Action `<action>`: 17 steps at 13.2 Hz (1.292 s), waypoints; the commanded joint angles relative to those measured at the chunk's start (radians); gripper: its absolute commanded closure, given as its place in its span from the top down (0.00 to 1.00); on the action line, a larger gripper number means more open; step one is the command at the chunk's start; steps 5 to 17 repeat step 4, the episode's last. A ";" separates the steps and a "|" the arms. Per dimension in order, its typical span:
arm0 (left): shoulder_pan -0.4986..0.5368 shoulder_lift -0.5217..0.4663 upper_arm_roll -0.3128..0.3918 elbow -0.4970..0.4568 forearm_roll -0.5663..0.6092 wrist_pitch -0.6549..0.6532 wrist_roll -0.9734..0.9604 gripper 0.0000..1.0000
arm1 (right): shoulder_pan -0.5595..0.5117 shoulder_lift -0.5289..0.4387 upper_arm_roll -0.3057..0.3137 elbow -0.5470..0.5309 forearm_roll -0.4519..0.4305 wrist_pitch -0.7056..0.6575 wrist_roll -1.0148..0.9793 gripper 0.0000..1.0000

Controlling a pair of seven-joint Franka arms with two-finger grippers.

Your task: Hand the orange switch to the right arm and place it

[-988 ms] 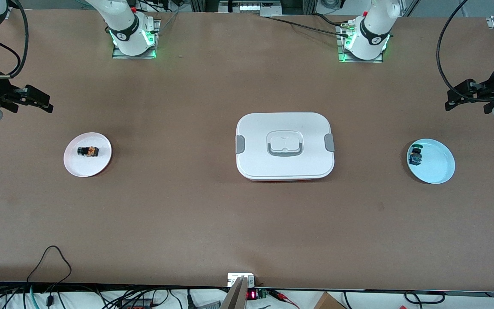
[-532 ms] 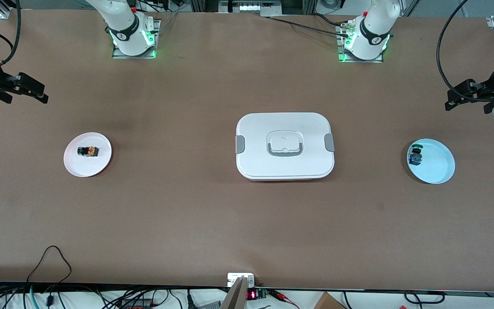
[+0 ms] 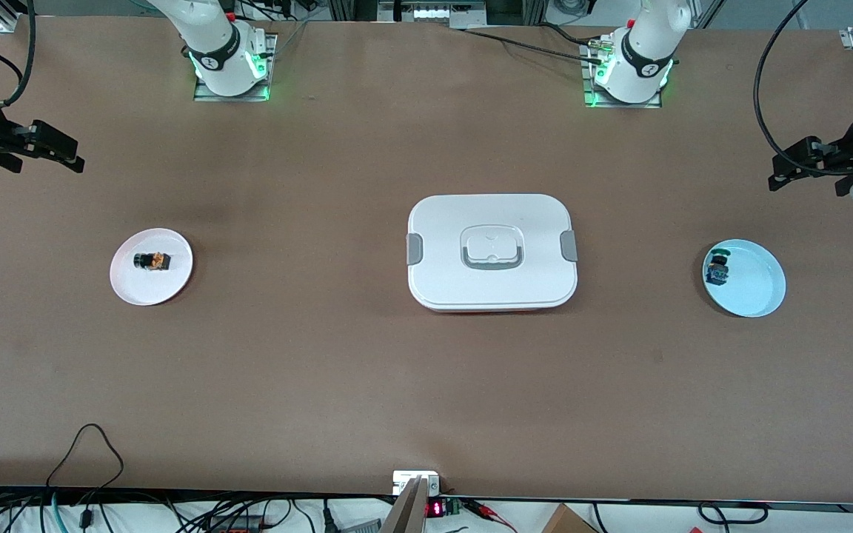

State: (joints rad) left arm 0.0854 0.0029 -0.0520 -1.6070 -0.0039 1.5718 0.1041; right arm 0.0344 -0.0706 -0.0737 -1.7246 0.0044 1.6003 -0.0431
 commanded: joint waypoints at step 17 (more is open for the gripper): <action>0.011 -0.018 0.004 -0.016 0.004 0.002 0.023 1.00 | -0.008 0.000 0.011 0.022 -0.001 -0.020 0.005 1.00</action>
